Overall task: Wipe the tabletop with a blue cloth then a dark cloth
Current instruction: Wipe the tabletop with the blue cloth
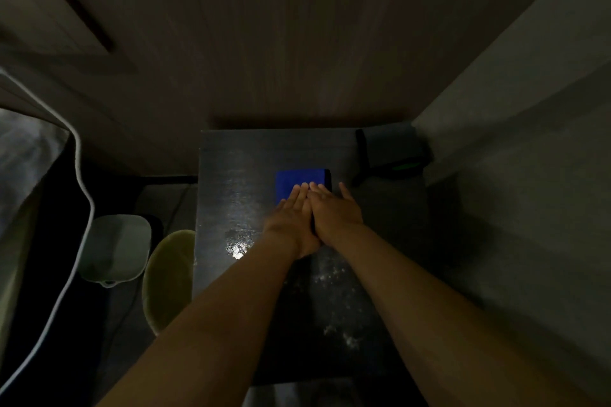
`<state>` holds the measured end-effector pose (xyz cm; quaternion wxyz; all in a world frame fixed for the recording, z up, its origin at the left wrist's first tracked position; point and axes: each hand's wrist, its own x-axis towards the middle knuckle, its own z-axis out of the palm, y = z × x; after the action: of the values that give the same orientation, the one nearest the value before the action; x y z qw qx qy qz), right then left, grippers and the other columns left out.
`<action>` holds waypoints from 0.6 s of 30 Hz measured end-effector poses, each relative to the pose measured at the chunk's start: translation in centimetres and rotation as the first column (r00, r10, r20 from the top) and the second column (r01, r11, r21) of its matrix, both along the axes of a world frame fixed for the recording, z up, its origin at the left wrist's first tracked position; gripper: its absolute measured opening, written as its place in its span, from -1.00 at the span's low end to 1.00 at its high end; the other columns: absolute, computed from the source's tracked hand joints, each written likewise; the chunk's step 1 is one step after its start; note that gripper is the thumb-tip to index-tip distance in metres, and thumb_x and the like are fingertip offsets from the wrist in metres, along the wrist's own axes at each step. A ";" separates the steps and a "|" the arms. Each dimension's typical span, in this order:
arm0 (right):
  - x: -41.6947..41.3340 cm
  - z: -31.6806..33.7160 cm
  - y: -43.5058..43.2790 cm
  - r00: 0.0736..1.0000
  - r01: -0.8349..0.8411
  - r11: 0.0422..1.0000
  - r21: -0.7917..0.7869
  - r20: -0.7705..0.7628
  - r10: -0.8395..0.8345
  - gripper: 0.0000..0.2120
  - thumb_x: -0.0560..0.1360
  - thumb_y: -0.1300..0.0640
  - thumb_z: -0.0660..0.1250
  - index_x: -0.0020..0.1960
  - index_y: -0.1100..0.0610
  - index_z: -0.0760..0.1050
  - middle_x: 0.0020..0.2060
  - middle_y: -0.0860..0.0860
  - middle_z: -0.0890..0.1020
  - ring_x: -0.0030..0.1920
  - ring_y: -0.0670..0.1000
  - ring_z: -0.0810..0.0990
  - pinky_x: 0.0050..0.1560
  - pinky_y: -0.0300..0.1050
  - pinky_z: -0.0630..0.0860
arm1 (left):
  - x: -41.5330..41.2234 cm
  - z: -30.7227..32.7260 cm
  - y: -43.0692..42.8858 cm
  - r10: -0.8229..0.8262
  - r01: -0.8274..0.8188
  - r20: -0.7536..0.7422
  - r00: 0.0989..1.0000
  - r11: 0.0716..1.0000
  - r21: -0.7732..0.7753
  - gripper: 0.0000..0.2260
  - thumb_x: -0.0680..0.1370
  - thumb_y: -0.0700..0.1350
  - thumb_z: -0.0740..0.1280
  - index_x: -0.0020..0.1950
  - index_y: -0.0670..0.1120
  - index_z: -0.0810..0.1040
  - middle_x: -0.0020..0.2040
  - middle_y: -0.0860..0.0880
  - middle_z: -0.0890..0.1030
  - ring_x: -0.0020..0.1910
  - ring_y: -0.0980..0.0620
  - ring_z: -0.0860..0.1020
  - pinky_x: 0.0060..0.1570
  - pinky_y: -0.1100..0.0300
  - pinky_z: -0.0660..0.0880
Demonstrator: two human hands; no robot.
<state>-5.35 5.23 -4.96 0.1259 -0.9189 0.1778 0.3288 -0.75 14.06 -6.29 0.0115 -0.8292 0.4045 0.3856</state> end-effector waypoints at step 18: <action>-4.2 -0.2 -4.2 0.999 0.040 0.999 -0.013 -0.026 -0.040 -0.41 0.63 0.06 0.08 0.59 0.07 -0.09 0.58 -0.04 -0.03 0.57 -0.07 -0.07 0.55 0.10 -0.22 | -4.1 0.0 -4.5 -0.069 0.069 0.002 0.998 0.997 0.032 -0.16 0.56 0.24 0.12 0.54 -0.12 -0.33 0.55 -0.10 -0.31 0.53 -0.03 -0.29 0.52 0.04 -0.18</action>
<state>-9.56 1.04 -5.13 0.1245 -0.9116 0.1998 0.3370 -4.87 9.52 -6.32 0.0386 -0.8151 0.4266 0.3900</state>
